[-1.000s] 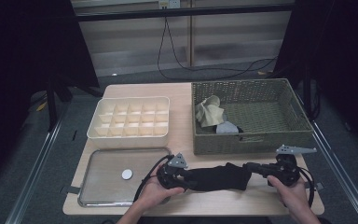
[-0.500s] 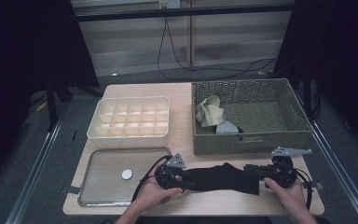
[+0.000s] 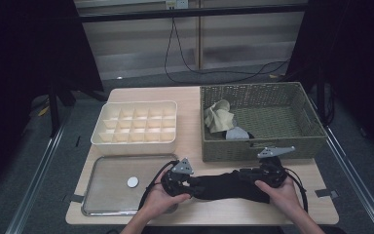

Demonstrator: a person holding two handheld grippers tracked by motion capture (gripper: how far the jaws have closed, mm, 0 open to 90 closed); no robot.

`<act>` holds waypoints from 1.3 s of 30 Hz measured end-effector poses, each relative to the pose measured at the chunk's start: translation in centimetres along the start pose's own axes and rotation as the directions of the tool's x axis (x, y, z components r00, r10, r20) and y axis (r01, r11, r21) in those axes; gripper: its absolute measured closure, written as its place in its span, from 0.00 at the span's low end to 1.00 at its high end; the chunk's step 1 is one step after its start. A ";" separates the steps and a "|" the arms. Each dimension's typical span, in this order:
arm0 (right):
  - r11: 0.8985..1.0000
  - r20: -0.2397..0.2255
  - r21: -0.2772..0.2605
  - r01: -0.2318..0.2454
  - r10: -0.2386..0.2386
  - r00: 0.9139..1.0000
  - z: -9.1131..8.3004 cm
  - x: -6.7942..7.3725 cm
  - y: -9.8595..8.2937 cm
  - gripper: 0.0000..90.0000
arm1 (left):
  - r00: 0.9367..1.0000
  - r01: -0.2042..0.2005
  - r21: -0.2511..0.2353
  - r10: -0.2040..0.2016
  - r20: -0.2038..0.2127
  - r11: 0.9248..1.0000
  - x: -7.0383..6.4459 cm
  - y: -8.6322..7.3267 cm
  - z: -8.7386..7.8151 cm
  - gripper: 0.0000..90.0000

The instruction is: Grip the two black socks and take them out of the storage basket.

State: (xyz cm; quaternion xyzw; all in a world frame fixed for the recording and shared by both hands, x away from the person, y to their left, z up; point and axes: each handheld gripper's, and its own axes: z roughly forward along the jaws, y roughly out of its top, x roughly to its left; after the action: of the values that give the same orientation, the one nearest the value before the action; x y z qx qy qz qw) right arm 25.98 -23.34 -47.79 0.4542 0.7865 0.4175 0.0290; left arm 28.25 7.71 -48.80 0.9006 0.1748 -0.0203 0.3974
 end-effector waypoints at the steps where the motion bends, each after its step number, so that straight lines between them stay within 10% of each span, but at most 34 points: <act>1: 1.000 0.002 0.008 0.002 -0.002 1.000 0.3 -0.1 0.1 0.85 | 1.000 -0.004 0.005 0.004 0.008 1.000 -0.2 0.1 0.1 0.67; 16: 0.997 0.041 0.079 -0.001 -0.002 0.999 1.9 -0.9 -0.5 0.79 | 1.000 -0.008 0.079 0.006 0.025 0.997 -0.5 -0.3 0.2 0.68; 39: 0.997 -0.005 0.079 0.016 -0.015 1.000 3.1 -1.2 1.0 0.70 | 0.994 0.027 -0.013 -0.026 0.110 1.000 -0.9 1.5 1.1 0.68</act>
State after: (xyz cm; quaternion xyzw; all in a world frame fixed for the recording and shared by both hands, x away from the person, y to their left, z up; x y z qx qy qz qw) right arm 28.69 -22.06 -49.52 0.4479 0.8060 0.3867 0.0123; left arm 28.01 5.69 -48.36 0.8928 0.1647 -0.0739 0.4126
